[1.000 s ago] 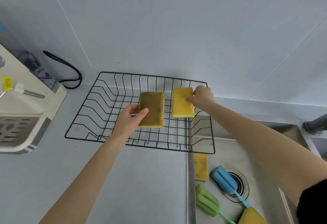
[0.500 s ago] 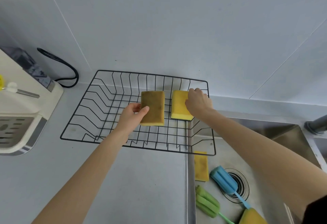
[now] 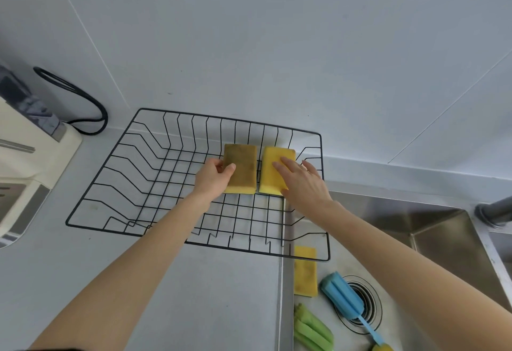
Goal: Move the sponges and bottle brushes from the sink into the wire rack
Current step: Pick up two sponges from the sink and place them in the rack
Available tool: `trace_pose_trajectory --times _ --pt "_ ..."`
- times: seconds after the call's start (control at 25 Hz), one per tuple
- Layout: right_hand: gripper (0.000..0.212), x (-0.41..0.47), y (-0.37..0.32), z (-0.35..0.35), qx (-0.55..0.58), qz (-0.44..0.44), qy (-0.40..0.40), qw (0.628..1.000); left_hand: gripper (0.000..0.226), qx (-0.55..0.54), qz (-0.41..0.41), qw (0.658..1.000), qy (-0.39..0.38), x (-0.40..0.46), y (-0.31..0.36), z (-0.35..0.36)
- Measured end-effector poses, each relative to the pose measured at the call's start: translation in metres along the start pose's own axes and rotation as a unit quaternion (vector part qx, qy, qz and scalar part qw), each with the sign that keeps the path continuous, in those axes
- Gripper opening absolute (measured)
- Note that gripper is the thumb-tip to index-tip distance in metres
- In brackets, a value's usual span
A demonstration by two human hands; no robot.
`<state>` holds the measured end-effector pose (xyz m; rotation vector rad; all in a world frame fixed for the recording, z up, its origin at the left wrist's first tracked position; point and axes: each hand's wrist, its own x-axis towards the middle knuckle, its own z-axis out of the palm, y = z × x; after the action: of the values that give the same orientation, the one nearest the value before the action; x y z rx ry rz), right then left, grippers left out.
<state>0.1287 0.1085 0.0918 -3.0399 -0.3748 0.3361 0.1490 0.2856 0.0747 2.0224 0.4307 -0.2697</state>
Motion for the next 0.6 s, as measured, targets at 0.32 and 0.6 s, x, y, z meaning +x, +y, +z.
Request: trace_pose_trajectory --times 0.32,0.6 --pt "0.059 0.003 0.001 0.002 0.005 0.000 0.007 1.000 0.044 0.108 0.030 0.994 -0.009 0.011 0.012 0.010" --pt "0.069 -0.010 0.004 -0.011 0.027 -0.005 -0.017 0.999 0.055 0.217 0.055 0.972 -0.063 -0.004 0.029 -0.001"
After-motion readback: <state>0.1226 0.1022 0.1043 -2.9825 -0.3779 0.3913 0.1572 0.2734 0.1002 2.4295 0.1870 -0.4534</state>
